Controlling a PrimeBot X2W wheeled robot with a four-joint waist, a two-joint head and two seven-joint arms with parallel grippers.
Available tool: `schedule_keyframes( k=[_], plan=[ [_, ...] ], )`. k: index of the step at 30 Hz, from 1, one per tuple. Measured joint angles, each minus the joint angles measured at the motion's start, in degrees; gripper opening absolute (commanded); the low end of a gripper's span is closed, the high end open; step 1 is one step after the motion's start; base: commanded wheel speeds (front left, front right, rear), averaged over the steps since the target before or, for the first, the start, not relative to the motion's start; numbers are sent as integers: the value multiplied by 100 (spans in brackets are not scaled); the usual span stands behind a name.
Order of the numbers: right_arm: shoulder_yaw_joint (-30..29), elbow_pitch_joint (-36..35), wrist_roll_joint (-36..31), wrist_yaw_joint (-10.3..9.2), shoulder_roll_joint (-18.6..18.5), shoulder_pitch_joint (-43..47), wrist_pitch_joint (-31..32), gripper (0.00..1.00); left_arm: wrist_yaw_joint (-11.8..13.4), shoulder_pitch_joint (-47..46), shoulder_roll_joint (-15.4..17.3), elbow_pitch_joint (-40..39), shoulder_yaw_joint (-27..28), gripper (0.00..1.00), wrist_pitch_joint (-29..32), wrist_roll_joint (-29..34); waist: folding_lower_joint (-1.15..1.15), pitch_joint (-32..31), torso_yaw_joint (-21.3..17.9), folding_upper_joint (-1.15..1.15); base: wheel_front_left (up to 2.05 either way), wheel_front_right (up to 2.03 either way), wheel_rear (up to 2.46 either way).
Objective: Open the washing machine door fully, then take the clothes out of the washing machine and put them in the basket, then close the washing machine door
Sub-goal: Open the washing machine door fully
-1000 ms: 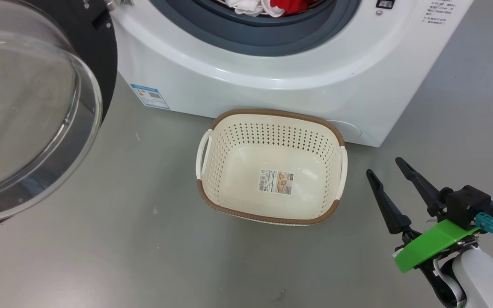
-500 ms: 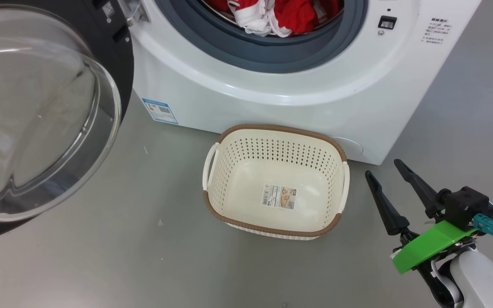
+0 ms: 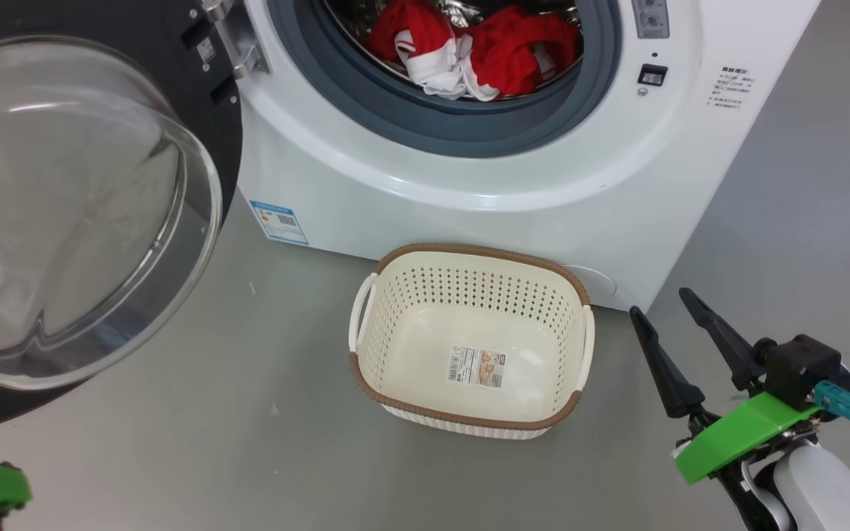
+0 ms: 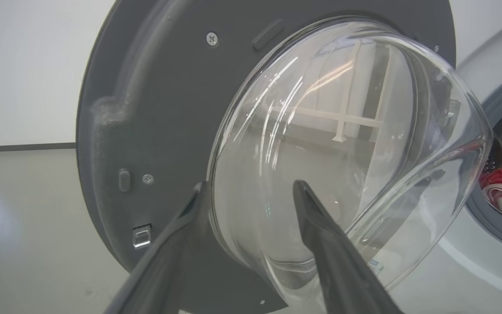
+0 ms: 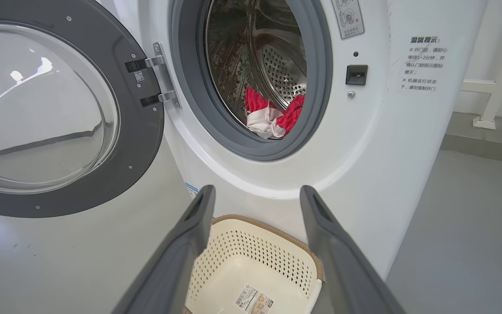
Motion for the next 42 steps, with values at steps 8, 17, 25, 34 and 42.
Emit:
schedule_keyframes(
  k=[8,17,25,34,42],
  plan=[
    [-158,-26,2,0,91,177,1,100,-2,644,-126,-603,-770,100,0,-316,0,-124,-144,0,0,0,0],
    [-425,-83,0,0,164,301,-11,100,-2,1173,-130,-1036,-1659,100,0,-704,0,-185,-501,0,0,0,0],
    [-615,-116,-9,0,181,403,-14,100,-2,1351,-58,-1196,-2089,100,0,-861,0,-193,-918,0,0,0,0],
    [-783,-154,-48,0,225,427,-14,100,-2,1433,11,-1328,-2440,100,0,-942,0,-192,-1407,0,0,0,0],
    [-872,-174,-48,0,253,508,-14,100,-2,1551,19,-1349,-2633,100,0,-1005,0,-179,-1797,0,0,0,0]
  ],
)
